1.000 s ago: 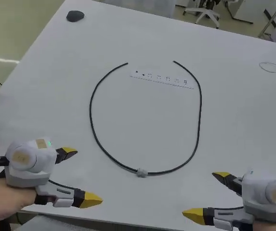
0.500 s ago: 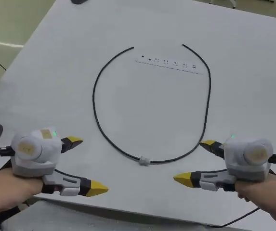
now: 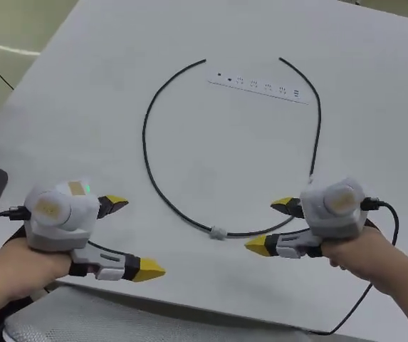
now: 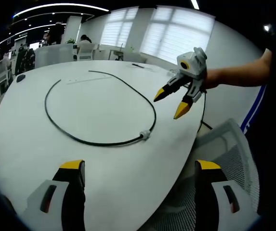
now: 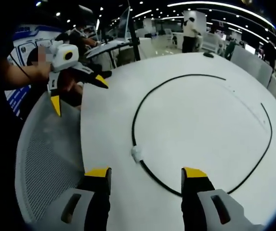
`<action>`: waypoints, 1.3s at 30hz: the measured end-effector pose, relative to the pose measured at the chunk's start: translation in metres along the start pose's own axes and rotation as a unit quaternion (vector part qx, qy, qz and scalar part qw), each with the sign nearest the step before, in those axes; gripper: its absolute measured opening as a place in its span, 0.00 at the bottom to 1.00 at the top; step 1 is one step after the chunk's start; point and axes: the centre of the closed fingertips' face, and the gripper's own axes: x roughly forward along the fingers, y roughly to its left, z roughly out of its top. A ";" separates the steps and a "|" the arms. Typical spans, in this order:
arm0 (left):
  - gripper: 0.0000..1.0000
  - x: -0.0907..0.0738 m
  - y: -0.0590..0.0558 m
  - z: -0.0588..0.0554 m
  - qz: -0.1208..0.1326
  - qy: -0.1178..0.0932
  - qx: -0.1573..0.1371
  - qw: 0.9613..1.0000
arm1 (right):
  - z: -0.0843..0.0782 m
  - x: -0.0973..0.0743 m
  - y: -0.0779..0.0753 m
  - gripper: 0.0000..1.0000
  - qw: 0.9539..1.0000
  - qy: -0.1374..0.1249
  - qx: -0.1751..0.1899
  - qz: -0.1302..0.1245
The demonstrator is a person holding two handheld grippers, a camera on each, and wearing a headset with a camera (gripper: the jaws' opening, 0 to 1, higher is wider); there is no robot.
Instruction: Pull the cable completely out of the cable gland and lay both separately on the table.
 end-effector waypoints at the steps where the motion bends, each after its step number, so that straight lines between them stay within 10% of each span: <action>1: 0.94 -0.001 0.000 -0.001 0.000 0.000 -0.001 1.000 | -0.001 0.005 0.000 0.55 1.000 0.009 -0.008 0.003; 21: 0.91 -0.019 0.004 -0.015 0.002 0.006 -0.012 1.000 | -0.007 0.060 0.012 0.31 0.992 0.083 -0.081 0.042; 39: 0.90 -0.025 0.005 -0.023 0.008 0.007 -0.013 1.000 | -0.012 0.076 0.018 0.16 0.984 0.106 -0.127 0.067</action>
